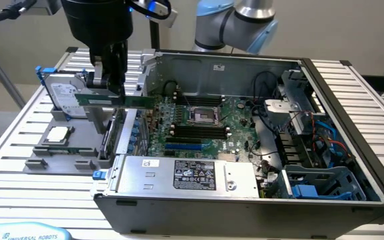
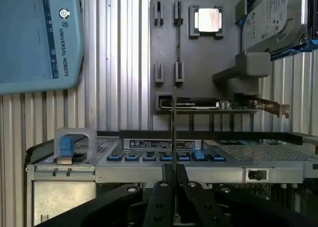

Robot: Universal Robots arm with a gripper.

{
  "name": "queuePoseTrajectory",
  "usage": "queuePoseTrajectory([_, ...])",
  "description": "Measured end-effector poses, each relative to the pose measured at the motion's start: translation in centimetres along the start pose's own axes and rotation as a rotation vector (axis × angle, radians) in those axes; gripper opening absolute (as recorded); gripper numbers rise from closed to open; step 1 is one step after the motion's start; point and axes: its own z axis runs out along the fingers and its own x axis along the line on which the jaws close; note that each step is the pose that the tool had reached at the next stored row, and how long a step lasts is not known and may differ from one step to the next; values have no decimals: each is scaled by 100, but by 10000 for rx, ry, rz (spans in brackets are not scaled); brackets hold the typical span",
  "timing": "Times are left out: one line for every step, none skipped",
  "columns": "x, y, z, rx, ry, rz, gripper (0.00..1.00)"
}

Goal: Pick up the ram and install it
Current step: 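Pick up the ram and move it above insertion slot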

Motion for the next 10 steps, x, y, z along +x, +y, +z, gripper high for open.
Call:
queuePoseTrajectory([-4,-46,-2,-1,-8,1,13])
queuePoseTrajectory([-8,-91,-3,-2,-16,0,13])
queuePoseTrajectory([-12,-139,-3,-2,-24,0,13])
queuePoseTrajectory([-16,-184,-5,-3,-33,-1,13])
queuePoseTrajectory([-21,-228,-6,-4,-43,-1,13])
queuePoseTrajectory([-25,-273,-7,-5,-53,0,13])
queuePoseTrajectory([-30,-318,-8,-6,-63,-1,13])
queuePoseTrajectory([-34,-363,-9,-7,-72,-2,13])
queuePoseTrajectory([-39,-409,-11,-8,-81,-2,13])
queuePoseTrajectory([-44,-453,-12,-9,-91,-1,13])
